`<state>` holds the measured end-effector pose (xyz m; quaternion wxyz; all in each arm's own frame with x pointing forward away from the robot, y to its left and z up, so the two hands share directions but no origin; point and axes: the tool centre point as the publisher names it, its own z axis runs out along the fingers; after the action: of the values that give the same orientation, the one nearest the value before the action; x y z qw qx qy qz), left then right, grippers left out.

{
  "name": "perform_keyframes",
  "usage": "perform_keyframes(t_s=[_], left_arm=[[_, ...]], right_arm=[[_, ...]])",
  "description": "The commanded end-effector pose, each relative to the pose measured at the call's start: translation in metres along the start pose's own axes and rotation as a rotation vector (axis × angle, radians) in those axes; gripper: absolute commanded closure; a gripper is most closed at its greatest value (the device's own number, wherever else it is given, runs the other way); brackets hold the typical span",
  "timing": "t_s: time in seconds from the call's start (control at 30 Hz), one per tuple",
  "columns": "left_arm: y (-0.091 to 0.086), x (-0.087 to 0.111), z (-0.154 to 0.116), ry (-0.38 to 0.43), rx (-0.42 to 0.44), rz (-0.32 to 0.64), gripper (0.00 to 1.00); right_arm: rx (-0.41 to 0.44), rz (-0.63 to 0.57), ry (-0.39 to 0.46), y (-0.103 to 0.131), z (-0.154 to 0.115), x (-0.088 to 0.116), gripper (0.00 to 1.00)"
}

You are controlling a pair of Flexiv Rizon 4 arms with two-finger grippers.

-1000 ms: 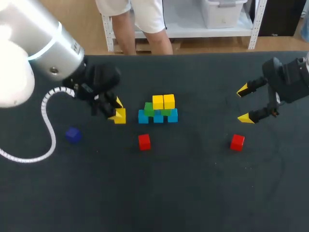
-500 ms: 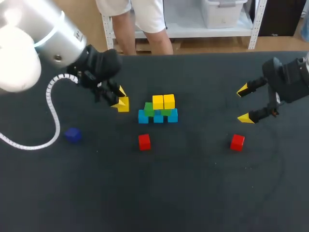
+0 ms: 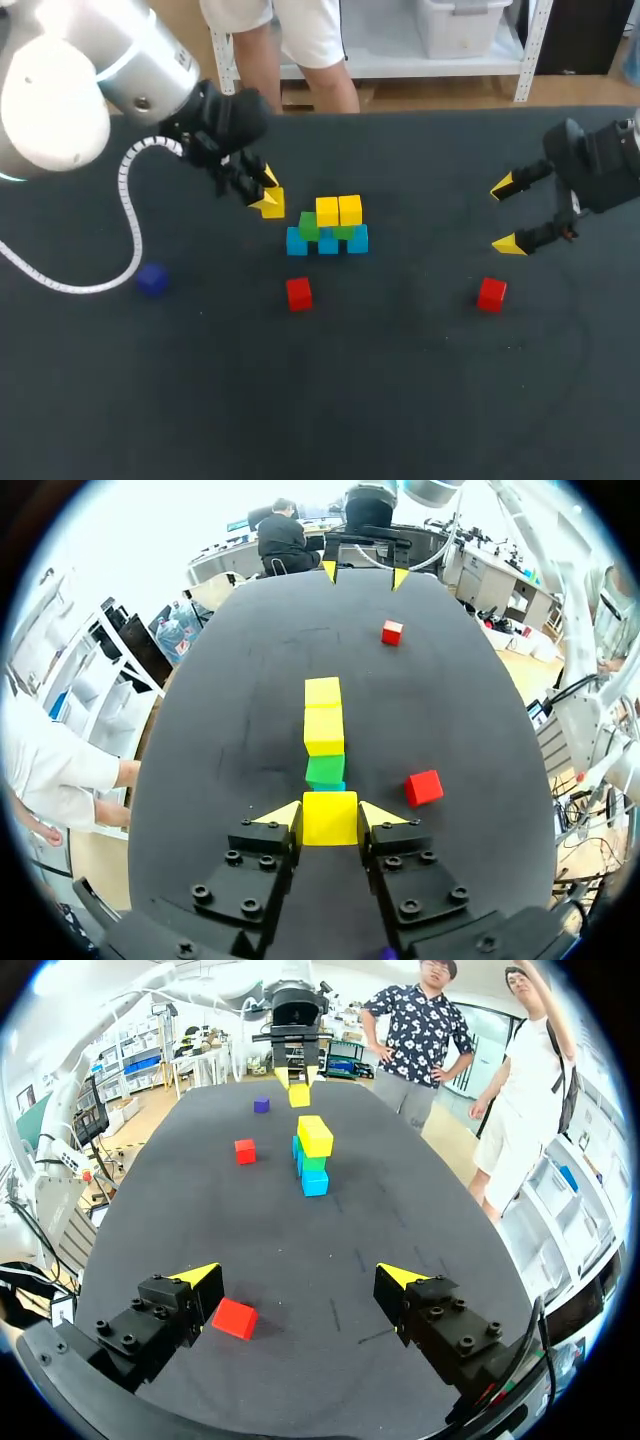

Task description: Place the blue cubes, place green cubes on the blue cubes, place the yellow cubes on the green cubes, then place the red cubes on the yellow cubes, and place purple cube on the red cubes.

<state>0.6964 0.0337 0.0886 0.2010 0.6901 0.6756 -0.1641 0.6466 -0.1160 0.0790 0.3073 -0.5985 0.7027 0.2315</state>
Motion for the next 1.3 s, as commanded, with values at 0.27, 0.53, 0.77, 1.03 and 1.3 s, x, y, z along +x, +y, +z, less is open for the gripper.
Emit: perform_keyframes(t_s=[0.27,0.53,0.77,1.03,1.3], left_arm=[[0.014,-0.009,0.013,-0.01,0.022,0.0,1.0],[0.013,-0.012,0.018,-0.024,0.034,-0.003,1.0],[0.012,-0.013,0.023,-0.028,0.046,-0.005,1.0],[0.011,-0.018,0.03,-0.031,0.057,-0.006,1.0],[0.011,-0.021,0.034,-0.034,0.063,-0.003,1.0]], right_arm=[[0.0,-0.001,-0.003,0.0,0.001,0.0,0.0],[0.0,-0.001,-0.003,0.0,0.001,0.0,0.0],[0.0,-0.001,-0.003,0.0,0.001,0.0,0.0],[0.0,-0.001,-0.003,0.0,0.001,0.0,0.0],[0.0,-0.001,-0.003,0.0,0.001,0.0,0.0]])
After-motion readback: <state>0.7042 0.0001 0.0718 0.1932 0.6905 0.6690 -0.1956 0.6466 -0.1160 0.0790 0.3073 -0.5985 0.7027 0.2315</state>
